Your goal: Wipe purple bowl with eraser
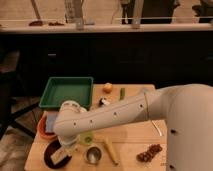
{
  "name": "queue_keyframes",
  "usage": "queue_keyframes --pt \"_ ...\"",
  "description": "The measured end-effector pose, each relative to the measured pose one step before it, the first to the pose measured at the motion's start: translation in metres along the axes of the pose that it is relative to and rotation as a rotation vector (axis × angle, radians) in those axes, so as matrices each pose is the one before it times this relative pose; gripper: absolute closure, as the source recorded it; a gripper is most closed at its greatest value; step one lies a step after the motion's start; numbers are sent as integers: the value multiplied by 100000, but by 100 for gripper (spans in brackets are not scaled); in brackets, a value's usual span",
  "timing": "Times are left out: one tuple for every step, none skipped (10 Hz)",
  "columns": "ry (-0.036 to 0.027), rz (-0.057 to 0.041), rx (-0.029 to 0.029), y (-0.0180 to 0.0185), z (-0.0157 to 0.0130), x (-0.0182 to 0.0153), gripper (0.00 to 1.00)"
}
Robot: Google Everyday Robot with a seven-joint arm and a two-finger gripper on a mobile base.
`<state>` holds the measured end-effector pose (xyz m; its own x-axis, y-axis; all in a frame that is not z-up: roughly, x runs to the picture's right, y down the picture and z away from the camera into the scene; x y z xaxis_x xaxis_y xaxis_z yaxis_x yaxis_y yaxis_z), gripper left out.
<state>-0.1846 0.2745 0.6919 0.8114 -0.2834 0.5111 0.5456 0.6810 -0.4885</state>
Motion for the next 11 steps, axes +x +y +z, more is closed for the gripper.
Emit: queue_keyframes --pt "953 -408 -20 -354 -110 289 100" --pt "964 -622 -127 -406 -69 198 100" --pt "716 -845 159 -546 -66 104 100" --pt "362 -867 448 -582 -101 11 100" --pt "-53 -1368 832 -744 -168 -296 100" --pt "-254 -1209 707 -470 -159 -402 100" --pt "-578 -1602 947 -594 -278 -823 100" --pt "-594 -1441 658 -273 -252 -730 100" --pt "-545 -1369 800 52 -486 -620 100" --pt "-255 -622 130 242 -270 -340 100" --pt "-146 -382 -326 658 -300 -281 100"
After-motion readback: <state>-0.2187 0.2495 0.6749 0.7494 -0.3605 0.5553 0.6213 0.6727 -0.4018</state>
